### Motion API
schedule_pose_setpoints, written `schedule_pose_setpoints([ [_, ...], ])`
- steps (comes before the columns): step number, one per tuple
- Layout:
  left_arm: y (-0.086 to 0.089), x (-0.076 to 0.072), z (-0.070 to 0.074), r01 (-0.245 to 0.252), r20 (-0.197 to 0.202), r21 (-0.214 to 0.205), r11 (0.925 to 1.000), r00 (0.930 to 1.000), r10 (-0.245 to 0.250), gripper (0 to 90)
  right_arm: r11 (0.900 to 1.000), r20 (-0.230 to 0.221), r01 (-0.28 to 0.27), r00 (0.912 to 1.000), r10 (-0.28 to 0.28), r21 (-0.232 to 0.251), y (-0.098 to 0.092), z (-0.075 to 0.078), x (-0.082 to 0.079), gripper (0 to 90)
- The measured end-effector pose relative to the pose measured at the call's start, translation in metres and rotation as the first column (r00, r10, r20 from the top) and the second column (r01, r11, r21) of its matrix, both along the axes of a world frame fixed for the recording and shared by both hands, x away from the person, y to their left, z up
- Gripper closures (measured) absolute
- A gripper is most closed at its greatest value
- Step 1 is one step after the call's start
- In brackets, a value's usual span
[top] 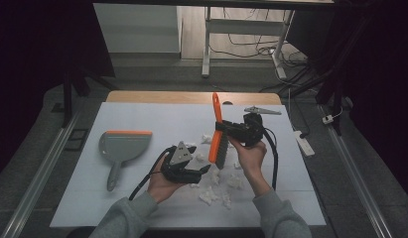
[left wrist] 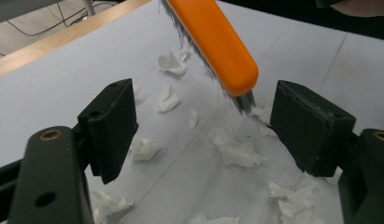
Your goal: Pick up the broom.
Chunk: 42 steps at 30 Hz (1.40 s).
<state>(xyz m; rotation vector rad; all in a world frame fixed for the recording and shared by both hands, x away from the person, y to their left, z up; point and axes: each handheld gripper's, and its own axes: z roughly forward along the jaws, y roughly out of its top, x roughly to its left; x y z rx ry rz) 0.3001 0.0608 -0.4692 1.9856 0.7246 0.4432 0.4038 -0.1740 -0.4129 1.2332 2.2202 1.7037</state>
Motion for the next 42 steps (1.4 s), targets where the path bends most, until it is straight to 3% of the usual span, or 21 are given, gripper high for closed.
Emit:
schedule_pose_setpoints([
  [9, -0.003, 0.008, -0.008, -0.034, -0.022, -0.027, 0.9991, 0.9992, 0.034, 24.3, 0.9927, -0.001, 0.032, 0.9995, -0.032, 0.116, 0.019, -0.012, -0.012, 69.5],
  [14, -0.004, 0.013, -0.015, -0.061, -0.033, -0.047, 0.9970, 0.9977, 0.059, 27.7, 0.9881, -0.002, 0.039, 0.9993, -0.039, 0.149, 0.028, -0.016, -0.019, 69.5],
  [19, -0.004, 0.017, -0.019, -0.073, -0.046, -0.030, 0.9969, 0.9964, 0.072, 31.7, 0.9812, -0.006, 0.046, 0.9989, -0.046, 0.187, 0.030, -0.018, -0.023, 69.5],
  [21, -0.002, 0.018, -0.020, -0.084, -0.047, -0.042, 0.9956, 0.9956, 0.082, 36.5, 0.9805, -0.005, 0.053, 0.9986, -0.053, 0.189, 0.032, -0.020, -0.024, 69.5],
  [25, 0.003, 0.020, -0.020, -0.087, -0.046, -0.065, 0.9941, 0.9954, 0.084, 47.1, 0.9687, -0.031, 0.079, 0.9968, -0.073, 0.235, 0.030, -0.026, -0.024, 69.5],
  [28, 0.005, 0.022, -0.020, -0.093, -0.052, -0.078, 0.9927, 0.9947, 0.089, 65.1, 0.9652, -0.031, 0.086, 0.9962, -0.081, 0.247, 0.030, -0.028, -0.025, 69.5],
  [29, 0.006, 0.023, -0.020, -0.091, -0.056, -0.081, 0.9926, 0.9946, 0.087, 65.1, 0.9652, -0.031, 0.086, 0.9962, -0.081, 0.247, 0.030, -0.028, -0.025, 69.5],
  [31, 0.009, 0.024, -0.020, -0.110, -0.061, -0.079, 0.9909, 0.9926, 0.105, 75.2, 0.9651, -0.022, 0.087, 0.9962, -0.084, 0.247, 0.031, -0.028, -0.026, 69.5],
  [34, 0.014, 0.026, -0.019, -0.114, -0.072, -0.083, 0.9900, 0.9916, 0.108, 78.1, 0.9648, -0.016, 0.083, 0.9965, -0.082, 0.250, 0.032, -0.027, -0.028, 69.5],
  [38, 0.016, 0.024, -0.017, -0.112, -0.038, -0.065, 0.9915, 0.9932, 0.110, 80.1, 0.9624, -0.012, 0.064, 0.9980, -0.063, 0.264, 0.033, -0.027, -0.028, 69.4],
  [42, 0.019, 0.026, -0.017, -0.096, -0.060, -0.060, 0.9935, 0.9939, 0.093, 80.1, 0.9656, -0.033, 0.054, 0.9984, -0.047, 0.254, 0.033, -0.028, -0.025, 68.9],
])
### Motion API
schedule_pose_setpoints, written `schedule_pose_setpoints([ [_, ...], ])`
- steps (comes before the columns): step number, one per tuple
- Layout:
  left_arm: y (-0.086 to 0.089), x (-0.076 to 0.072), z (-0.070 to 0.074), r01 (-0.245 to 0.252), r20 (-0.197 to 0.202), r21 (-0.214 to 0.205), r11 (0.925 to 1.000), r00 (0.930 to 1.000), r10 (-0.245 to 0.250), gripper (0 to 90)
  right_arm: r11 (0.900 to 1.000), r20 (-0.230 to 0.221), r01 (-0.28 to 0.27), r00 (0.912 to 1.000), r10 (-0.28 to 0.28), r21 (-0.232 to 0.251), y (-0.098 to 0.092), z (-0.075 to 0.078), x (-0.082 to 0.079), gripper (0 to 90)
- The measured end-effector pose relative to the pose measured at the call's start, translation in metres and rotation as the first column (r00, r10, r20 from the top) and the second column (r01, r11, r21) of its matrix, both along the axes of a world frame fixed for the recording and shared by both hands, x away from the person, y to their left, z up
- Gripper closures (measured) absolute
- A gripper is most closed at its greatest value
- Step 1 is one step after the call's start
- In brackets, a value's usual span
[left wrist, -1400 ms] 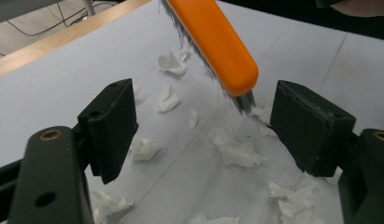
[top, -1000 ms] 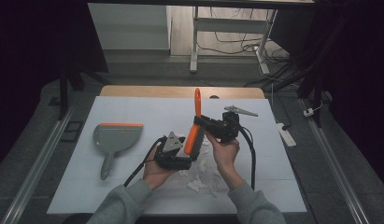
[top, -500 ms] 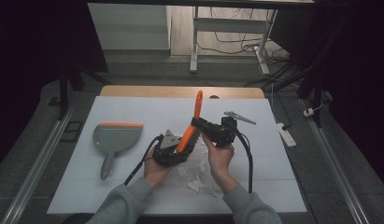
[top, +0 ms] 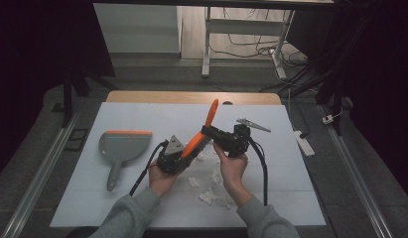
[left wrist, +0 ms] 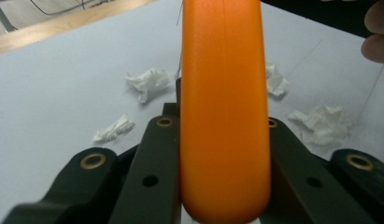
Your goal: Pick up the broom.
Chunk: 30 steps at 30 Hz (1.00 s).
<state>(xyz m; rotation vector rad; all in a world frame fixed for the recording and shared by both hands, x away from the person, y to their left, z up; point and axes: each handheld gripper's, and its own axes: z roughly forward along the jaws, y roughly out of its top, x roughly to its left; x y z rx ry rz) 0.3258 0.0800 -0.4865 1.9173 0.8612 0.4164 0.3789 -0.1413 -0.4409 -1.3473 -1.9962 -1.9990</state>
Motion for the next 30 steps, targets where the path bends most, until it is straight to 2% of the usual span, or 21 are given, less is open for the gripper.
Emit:
schedule_pose_setpoints([
  [4, 0.006, 0.002, 0.002, 0.015, -0.018, 0.006, 0.9999, 0.9997, -0.015, 80.2, 0.9996, 0.003, -0.021, 0.9998, 0.021, -0.017, 0.001, 0.000, 0.002, 64.3],
  [5, 0.009, 0.003, 0.003, 0.024, -0.032, 0.005, 0.9997, 0.9992, -0.024, 80.2, 0.9992, 0.009, -0.021, 0.9997, 0.021, -0.033, 0.001, 0.001, 0.002, 60.6],
  [7, 0.015, 0.005, 0.006, 0.031, -0.045, 0.017, 0.9994, 0.9985, -0.031, 80.2, 0.9961, 0.054, 0.011, 0.9985, -0.007, -0.088, 0.000, 0.006, 0.000, 52.1],
  [8, 0.019, 0.007, 0.008, 0.043, -0.065, 0.020, 0.9989, 0.9970, -0.041, 80.2, 0.9940, 0.073, 0.014, 0.9973, -0.006, -0.109, -0.002, 0.009, 0.000, 49.8],
  [10, 0.026, 0.010, 0.011, 0.056, -0.092, 0.031, 0.9979, 0.9944, -0.053, 80.2, 0.9897, 0.097, -0.006, 0.9951, 0.020, -0.143, -0.005, 0.013, 0.000, 48.4],
  [11, 0.029, 0.011, 0.012, 0.067, -0.109, 0.038, 0.9971, 0.9921, -0.062, 80.1, 0.9829, 0.108, -0.039, 0.9924, 0.059, -0.180, -0.008, 0.016, 0.001, 45.1],
  [12, 0.032, 0.012, 0.013, 0.072, -0.120, 0.052, 0.9961, 0.9907, -0.065, 80.1, 0.9829, 0.108, -0.039, 0.9924, 0.059, -0.180, -0.008, 0.016, 0.001, 45.1],
  [16, 0.042, 0.013, 0.017, 0.099, -0.156, 0.086, 0.9913, 0.9841, -0.085, 80.1, 0.9570, 0.090, -0.100, 0.9877, 0.128, -0.273, -0.012, 0.017, 0.003, 41.3],
  [19, 0.045, 0.012, 0.018, 0.109, -0.158, 0.111, 0.9878, 0.9833, -0.090, 80.1, 0.9408, 0.079, -0.136, 0.9825, 0.168, -0.311, -0.013, 0.015, 0.002, 38.6],
  [20, 0.046, 0.012, 0.019, 0.115, -0.164, 0.115, 0.9866, 0.9818, -0.096, 80.1, 0.9297, 0.075, -0.173, 0.9753, 0.208, -0.325, -0.013, 0.013, 0.001, 38.2],
  [21, 0.047, 0.012, 0.019, 0.120, -0.168, 0.120, 0.9855, 0.9808, -0.099, 80.1, 0.9297, 0.075, -0.173, 0.9753, 0.208, -0.325, -0.013, 0.013, 0.001, 38.2],
  [23, 0.047, 0.012, 0.020, 0.133, -0.173, 0.141, 0.9811, 0.9790, -0.108, 80.1, 0.9091, 0.079, -0.198, 0.9669, 0.243, -0.366, -0.013, 0.012, -0.004, 37.3],
  [24, 0.047, 0.012, 0.020, 0.141, -0.180, 0.146, 0.9792, 0.9771, -0.114, 80.1, 0.8863, 0.085, -0.214, 0.9590, 0.271, -0.411, -0.016, 0.012, -0.010, 36.2],
  [25, 0.047, 0.012, 0.020, 0.149, -0.186, 0.151, 0.9772, 0.9751, -0.120, 80.1, 0.8863, 0.085, -0.214, 0.9590, 0.271, -0.411, -0.016, 0.012, -0.010, 36.2],
  [26, 0.046, 0.012, 0.020, 0.155, -0.190, 0.152, 0.9762, 0.9738, -0.126, 80.1, 0.8772, 0.081, -0.223, 0.9558, 0.283, -0.425, -0.017, 0.011, -0.013, 35.3],
  [27, 0.046, 0.011, 0.021, 0.168, -0.190, 0.160, 0.9728, 0.9723, -0.136, 80.1, 0.8604, 0.071, -0.236, 0.9517, 0.299, -0.452, -0.021, 0.011, -0.018, 33.6],
  [29, 0.046, 0.011, 0.024, 0.186, -0.195, 0.163, 0.9690, 0.9688, -0.153, 80.1, 0.8571, 0.070, -0.246, 0.9484, 0.309, -0.453, -0.024, 0.012, -0.022, 33.6],
  [30, 0.045, 0.011, 0.025, 0.195, -0.198, 0.172, 0.9655, 0.9670, -0.160, 80.1, 0.8510, 0.073, -0.250, 0.9454, 0.317, -0.462, -0.026, 0.013, -0.025, 33.4],
])
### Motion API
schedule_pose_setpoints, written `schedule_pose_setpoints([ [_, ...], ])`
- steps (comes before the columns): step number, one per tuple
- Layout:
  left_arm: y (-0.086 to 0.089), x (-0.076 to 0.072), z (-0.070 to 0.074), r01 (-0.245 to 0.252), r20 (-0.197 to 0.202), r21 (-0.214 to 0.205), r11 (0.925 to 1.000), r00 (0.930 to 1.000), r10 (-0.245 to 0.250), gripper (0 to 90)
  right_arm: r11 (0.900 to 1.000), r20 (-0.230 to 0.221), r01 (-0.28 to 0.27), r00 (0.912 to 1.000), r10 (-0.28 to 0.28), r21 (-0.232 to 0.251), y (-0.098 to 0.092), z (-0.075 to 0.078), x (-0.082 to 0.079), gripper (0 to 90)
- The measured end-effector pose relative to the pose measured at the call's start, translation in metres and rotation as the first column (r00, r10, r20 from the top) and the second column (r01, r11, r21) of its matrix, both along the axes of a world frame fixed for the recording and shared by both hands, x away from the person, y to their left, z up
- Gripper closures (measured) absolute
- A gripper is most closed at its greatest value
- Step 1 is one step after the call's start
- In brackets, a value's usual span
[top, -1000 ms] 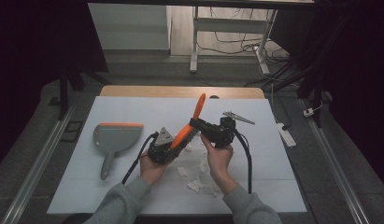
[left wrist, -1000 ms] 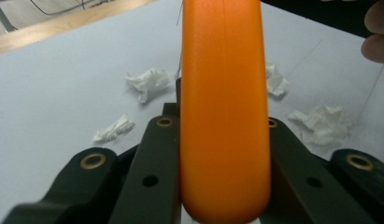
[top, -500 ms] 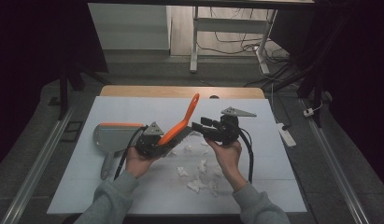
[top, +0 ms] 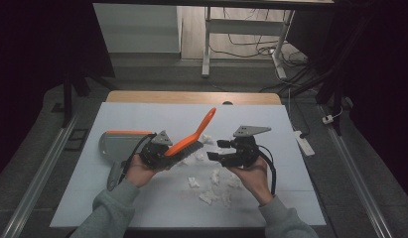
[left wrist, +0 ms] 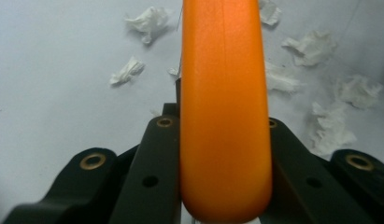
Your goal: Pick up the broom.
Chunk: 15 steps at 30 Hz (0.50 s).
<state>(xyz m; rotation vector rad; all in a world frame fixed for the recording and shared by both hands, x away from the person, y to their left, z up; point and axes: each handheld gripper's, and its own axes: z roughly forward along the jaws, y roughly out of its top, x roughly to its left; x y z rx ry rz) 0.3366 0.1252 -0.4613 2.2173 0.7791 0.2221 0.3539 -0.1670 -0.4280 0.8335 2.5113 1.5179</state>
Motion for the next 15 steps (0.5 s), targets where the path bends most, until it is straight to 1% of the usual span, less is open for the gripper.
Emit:
schedule_pose_setpoints([
  [2, -0.002, 0.001, 0.005, 0.017, 0.005, 0.050, 0.9986, 0.9998, -0.017, 80.1, 0.9995, 0.022, -0.008, 0.9997, 0.009, -0.030, -0.003, 0.003, -0.005, 33.2],
  [3, -0.003, 0.001, 0.008, 0.027, 0.004, 0.069, 0.9973, 0.9996, -0.027, 80.1, 0.9995, 0.031, -0.012, 0.9994, 0.012, -0.029, -0.005, 0.004, -0.007, 33.2],
  [4, -0.004, 0.001, 0.011, 0.034, 0.001, 0.077, 0.9964, 0.9994, -0.034, 80.1, 0.9996, 0.033, -0.018, 0.9993, 0.019, -0.024, -0.008, 0.008, -0.009, 33.2],
  [5, -0.004, 0.002, 0.014, 0.046, -0.007, 0.079, 0.9958, 0.9989, -0.046, 80.1, 0.9996, 0.033, -0.018, 0.9993, 0.019, -0.024, -0.008, 0.008, -0.009, 33.2],
  [6, -0.005, 0.003, 0.016, 0.059, -0.013, 0.082, 0.9948, 0.9982, -0.058, 80.1, 0.9992, 0.043, -0.020, 0.9989, 0.021, -0.034, -0.009, 0.011, -0.010, 33.2],
  [8, -0.009, 0.004, 0.017, 0.083, -0.033, 0.093, 0.9922, 0.9962, -0.080, 80.1, 0.9989, 0.048, -0.021, 0.9986, 0.023, -0.042, -0.009, 0.013, -0.011, 33.3],
  [9, -0.012, 0.005, 0.017, 0.102, -0.047, 0.111, 0.9886, 0.9942, -0.097, 80.1, 0.9983, 0.051, -0.022, 0.9984, 0.025, -0.055, -0.009, 0.014, -0.011, 33.2],
  [10, -0.018, 0.007, 0.016, 0.127, -0.061, 0.140, 0.9820, 0.9909, -0.120, 80.1, 0.9966, 0.057, -0.038, 0.9975, 0.042, -0.073, -0.007, 0.017, -0.012, 33.1],
  [11, -0.018, 0.007, 0.016, 0.127, -0.061, 0.140, 0.9820, 0.9909, -0.120, 80.1, 0.9946, 0.063, -0.041, 0.9969, 0.048, -0.095, -0.006, 0.018, -0.012, 32.9],
  [12, -0.021, 0.007, 0.016, 0.140, -0.070, 0.148, 0.9791, 0.9890, -0.131, 80.1, 0.9946, 0.063, -0.041, 0.9969, 0.048, -0.095, -0.006, 0.018, -0.012, 32.9],
  [14, -0.026, 0.009, 0.017, 0.156, -0.074, 0.167, 0.9735, 0.9865, -0.146, 80.1, 0.9904, 0.078, -0.053, 0.9950, 0.064, -0.128, -0.003, 0.021, -0.014, 32.8],
  [15, -0.029, 0.010, 0.018, 0.165, -0.074, 0.176, 0.9705, 0.9853, -0.154, 80.1, 0.9889, 0.078, -0.063, 0.9941, 0.074, -0.134, -0.002, 0.022, -0.014, 32.8],
])
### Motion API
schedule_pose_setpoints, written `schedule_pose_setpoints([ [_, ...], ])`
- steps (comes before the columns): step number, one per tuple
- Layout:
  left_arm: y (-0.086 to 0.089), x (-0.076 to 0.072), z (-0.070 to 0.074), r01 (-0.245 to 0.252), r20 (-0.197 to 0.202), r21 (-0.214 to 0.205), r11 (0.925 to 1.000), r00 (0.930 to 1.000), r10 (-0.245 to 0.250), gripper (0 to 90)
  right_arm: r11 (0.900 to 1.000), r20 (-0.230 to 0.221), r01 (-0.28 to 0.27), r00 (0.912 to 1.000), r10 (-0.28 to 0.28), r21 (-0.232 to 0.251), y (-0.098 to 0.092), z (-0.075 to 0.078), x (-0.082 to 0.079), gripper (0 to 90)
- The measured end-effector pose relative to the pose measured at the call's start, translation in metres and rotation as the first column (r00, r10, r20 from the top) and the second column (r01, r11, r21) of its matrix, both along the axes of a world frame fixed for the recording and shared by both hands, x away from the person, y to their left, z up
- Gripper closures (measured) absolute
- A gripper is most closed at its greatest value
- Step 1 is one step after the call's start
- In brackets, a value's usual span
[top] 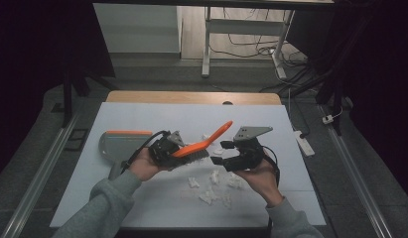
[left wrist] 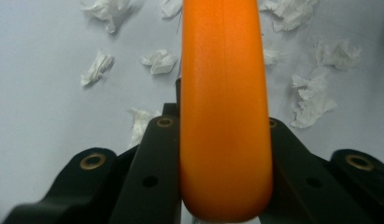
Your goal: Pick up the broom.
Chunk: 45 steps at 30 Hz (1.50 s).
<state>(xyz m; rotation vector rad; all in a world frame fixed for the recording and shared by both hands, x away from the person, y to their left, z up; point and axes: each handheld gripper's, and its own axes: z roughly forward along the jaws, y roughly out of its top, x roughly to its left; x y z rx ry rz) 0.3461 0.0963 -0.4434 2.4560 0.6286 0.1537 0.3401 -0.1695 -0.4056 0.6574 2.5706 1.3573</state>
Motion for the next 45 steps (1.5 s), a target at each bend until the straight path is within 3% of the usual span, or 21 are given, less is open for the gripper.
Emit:
schedule_pose_setpoints([
  [7, -0.018, 0.005, 0.010, 0.064, -0.005, 0.081, 0.9946, 0.9979, -0.064, 80.1, 0.9987, 0.034, -0.014, 0.9993, 0.016, -0.048, 0.007, 0.009, 0.008, 29.8],
  [11, -0.026, 0.006, 0.014, 0.108, -0.023, 0.136, 0.9848, 0.9941, -0.106, 80.0, 0.9956, 0.052, -0.030, 0.9981, 0.035, -0.089, 0.012, 0.010, 0.011, 29.3],
  [13, -0.029, 0.006, 0.015, 0.139, -0.051, 0.148, 0.9791, 0.9898, -0.133, 80.1, 0.9934, 0.041, -0.045, 0.9979, 0.050, -0.106, 0.014, 0.008, 0.013, 30.2],
  [18, -0.038, 0.006, 0.014, 0.178, -0.068, 0.201, 0.9634, 0.9836, -0.167, 80.1, 0.9831, 0.028, -0.077, 0.9962, 0.083, -0.166, 0.019, 0.004, 0.015, 30.2],
  [22, -0.042, 0.004, 0.012, 0.202, -0.074, 0.214, 0.9558, 0.9790, -0.190, 80.1, 0.9669, -0.014, -0.110, 0.9939, 0.110, -0.230, 0.023, -0.005, 0.019, 30.1],
  [23, -0.043, 0.004, 0.012, 0.206, -0.076, 0.214, 0.9547, 0.9780, -0.194, 80.1, 0.9573, -0.012, -0.118, 0.9928, 0.119, -0.264, 0.026, -0.008, 0.019, 31.5],
  [25, -0.044, 0.004, 0.012, 0.225, -0.087, 0.227, 0.9475, 0.9737, -0.211, 80.1, 0.9538, -0.019, -0.131, 0.9912, 0.131, -0.270, 0.026, -0.010, 0.020, 32.6],
  [27, -0.044, 0.003, 0.012, 0.239, -0.096, 0.236, 0.9420, 0.9704, -0.222, 80.0, 0.9408, -0.054, -0.177, 0.9842, 0.169, -0.289, 0.029, -0.015, 0.020, 36.9],
  [29, -0.044, 0.002, 0.012, 0.242, -0.098, 0.236, 0.9412, 0.9694, -0.225, 80.1, 0.9365, -0.070, -0.194, 0.9810, 0.181, -0.292, 0.030, -0.016, 0.021, 38.2],
  [30, -0.044, 0.002, 0.013, 0.247, -0.102, 0.237, 0.9395, 0.9680, -0.229, 80.1, 0.9244, -0.090, -0.218, 0.9757, 0.200, -0.313, 0.032, -0.020, 0.022, 42.4],
  [31, -0.044, 0.002, 0.014, 0.246, -0.101, 0.230, 0.9415, 0.9682, -0.229, 80.1, 0.9244, -0.090, -0.218, 0.9757, 0.200, -0.313, 0.032, -0.020, 0.022, 42.4],
  [32, -0.044, 0.002, 0.014, 0.244, -0.099, 0.223, 0.9437, 0.9688, -0.227, 80.1, 0.9175, -0.102, -0.233, 0.9722, 0.211, -0.322, 0.033, -0.022, 0.022, 46.3],
  [33, -0.044, 0.002, 0.015, 0.255, -0.099, 0.226, 0.9402, 0.9662, -0.238, 80.1, 0.9122, -0.098, -0.237, 0.9714, 0.216, -0.334, 0.034, -0.024, 0.021, 49.2],
  [34, -0.044, 0.001, 0.015, 0.265, -0.102, 0.230, 0.9363, 0.9634, -0.248, 80.0, 0.9020, -0.079, -0.244, 0.9696, 0.232, -0.356, 0.035, -0.026, 0.019, 59.4],
  [35, -0.044, 0.000, 0.014, 0.273, -0.101, 0.233, 0.9334, 0.9613, -0.256, 80.0, 0.9020, -0.079, -0.244, 0.9696, 0.232, -0.356, 0.035, -0.026, 0.019, 59.4],
  [36, -0.044, 0.000, 0.014, 0.280, -0.105, 0.232, 0.9316, 0.9593, -0.262, 80.0, 0.8959, -0.075, -0.259, 0.9657, 0.248, -0.361, 0.034, -0.026, 0.019, 60.6],
  [39, -0.043, 0.000, 0.015, 0.288, -0.106, 0.220, 0.9320, 0.9568, -0.271, 79.7, 0.8877, -0.076, -0.284, 0.9583, 0.275, -0.362, 0.033, -0.027, 0.016, 63.5],
  [42, -0.040, 0.001, 0.016, 0.296, -0.094, 0.204, 0.9332, 0.9548, -0.282, 78.4, 0.8750, -0.046, -0.295, 0.9527, 0.300, -0.384, 0.033, -0.026, 0.012, 66.3],
  [43, -0.039, 0.001, 0.016, 0.294, -0.088, 0.196, 0.9356, 0.9555, -0.281, 77.6, 0.8724, -0.044, -0.302, 0.9499, 0.310, -0.384, 0.033, -0.026, 0.011, 66.8],
  [45, -0.036, -0.001, 0.018, 0.258, -0.049, 0.183, 0.9486, 0.9660, -0.254, 74.6, 0.8775, -0.039, -0.297, 0.9514, 0.305, -0.376, 0.032, -0.026, 0.010, 67.2],
])
